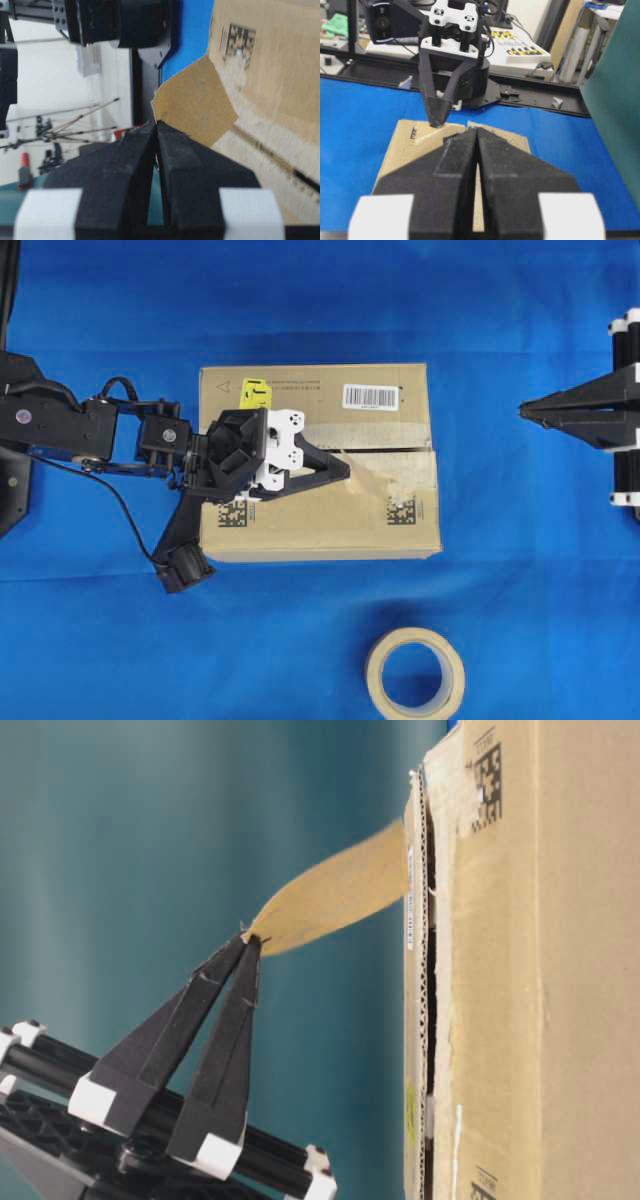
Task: Apply tape along the seams of the closed cardboard box to seal it securely.
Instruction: 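Pull the tape strip up and press it onto the box's center seam, then bring the right gripper over the taped seam beside the left gripper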
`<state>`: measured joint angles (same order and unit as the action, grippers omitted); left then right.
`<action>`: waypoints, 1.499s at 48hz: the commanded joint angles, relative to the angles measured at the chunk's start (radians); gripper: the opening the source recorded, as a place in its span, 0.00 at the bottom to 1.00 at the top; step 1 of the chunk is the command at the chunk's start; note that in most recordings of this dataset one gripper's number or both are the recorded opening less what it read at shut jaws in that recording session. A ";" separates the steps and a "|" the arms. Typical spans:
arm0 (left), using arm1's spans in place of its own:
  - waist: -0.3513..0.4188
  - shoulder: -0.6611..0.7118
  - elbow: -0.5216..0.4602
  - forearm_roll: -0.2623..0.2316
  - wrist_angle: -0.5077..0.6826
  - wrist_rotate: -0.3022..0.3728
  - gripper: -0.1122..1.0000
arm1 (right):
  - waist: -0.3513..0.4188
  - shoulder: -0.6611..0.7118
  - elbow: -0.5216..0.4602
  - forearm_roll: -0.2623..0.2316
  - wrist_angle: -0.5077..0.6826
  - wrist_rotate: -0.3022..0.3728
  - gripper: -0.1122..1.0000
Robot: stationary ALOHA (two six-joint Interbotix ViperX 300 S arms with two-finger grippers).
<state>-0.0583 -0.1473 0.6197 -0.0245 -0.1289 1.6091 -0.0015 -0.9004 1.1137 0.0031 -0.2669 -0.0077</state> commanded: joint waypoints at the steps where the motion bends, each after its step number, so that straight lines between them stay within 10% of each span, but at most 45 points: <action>1: 0.018 -0.023 -0.008 0.002 -0.003 0.015 0.11 | 0.000 0.005 -0.029 -0.002 -0.006 -0.002 0.11; 72: 0.077 -0.060 0.132 -0.003 0.196 0.012 0.11 | -0.057 0.107 -0.035 -0.002 -0.071 -0.012 0.11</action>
<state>0.0107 -0.1979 0.7593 -0.0245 0.0706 1.6214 -0.0568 -0.8115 1.1137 0.0031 -0.3191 -0.0199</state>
